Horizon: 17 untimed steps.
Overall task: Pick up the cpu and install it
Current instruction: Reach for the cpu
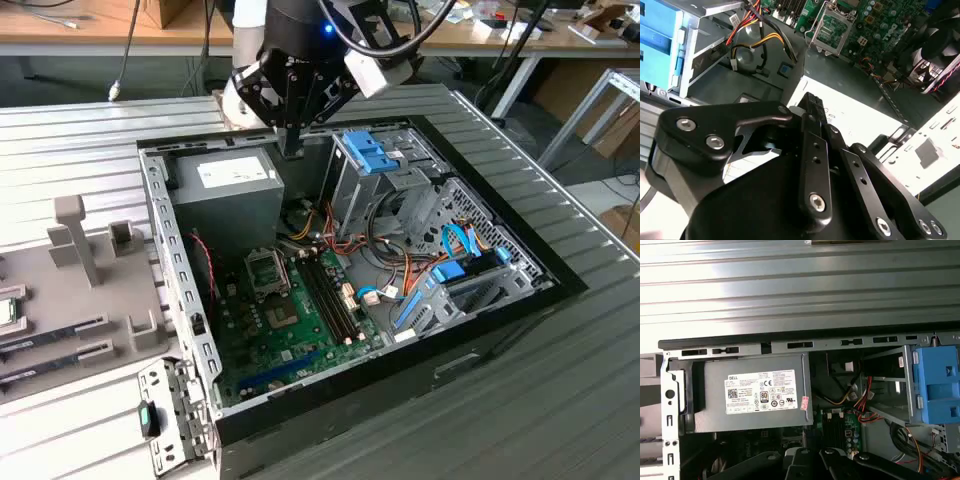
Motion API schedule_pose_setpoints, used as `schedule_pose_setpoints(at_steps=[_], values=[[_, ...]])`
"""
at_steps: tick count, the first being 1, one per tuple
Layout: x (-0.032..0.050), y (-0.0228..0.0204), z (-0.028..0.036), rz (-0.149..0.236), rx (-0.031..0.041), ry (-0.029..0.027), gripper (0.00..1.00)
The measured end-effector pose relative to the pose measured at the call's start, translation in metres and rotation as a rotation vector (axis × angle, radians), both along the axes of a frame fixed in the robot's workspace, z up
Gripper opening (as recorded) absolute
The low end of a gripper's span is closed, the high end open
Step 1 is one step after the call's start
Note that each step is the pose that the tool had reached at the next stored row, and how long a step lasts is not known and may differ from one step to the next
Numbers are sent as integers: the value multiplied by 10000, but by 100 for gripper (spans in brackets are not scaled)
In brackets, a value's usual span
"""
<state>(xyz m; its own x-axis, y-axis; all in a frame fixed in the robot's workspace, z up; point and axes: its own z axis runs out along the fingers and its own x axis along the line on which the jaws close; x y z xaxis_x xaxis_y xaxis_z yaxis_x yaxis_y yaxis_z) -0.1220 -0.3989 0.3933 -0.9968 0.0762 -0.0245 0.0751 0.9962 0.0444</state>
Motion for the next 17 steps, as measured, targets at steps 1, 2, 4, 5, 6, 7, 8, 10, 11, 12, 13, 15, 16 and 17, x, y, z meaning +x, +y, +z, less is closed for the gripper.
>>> schedule_pose_setpoints(at_steps=[1,2,4,5,6,7,8,10,11,12,13,15,16,17], values=[[-4,0,0,-1,0,1,11],[-10,0,0,1,0,0,11],[-23,0,0,1,0,0,11],[-25,0,0,1,0,0,11],[-26,0,0,2,0,0,11],[-30,0,0,0,0,0,11],[-39,0,0,0,0,0,11],[-50,0,0,0,0,0,11],[-56,0,0,0,0,0,11],[-64,0,0,0,0,0,11],[-72,0,0,0,0,0,11],[-79,0,0,1,0,0,11],[-85,0,0,0,0,0,11],[-90,0,0,0,0,0,11]])
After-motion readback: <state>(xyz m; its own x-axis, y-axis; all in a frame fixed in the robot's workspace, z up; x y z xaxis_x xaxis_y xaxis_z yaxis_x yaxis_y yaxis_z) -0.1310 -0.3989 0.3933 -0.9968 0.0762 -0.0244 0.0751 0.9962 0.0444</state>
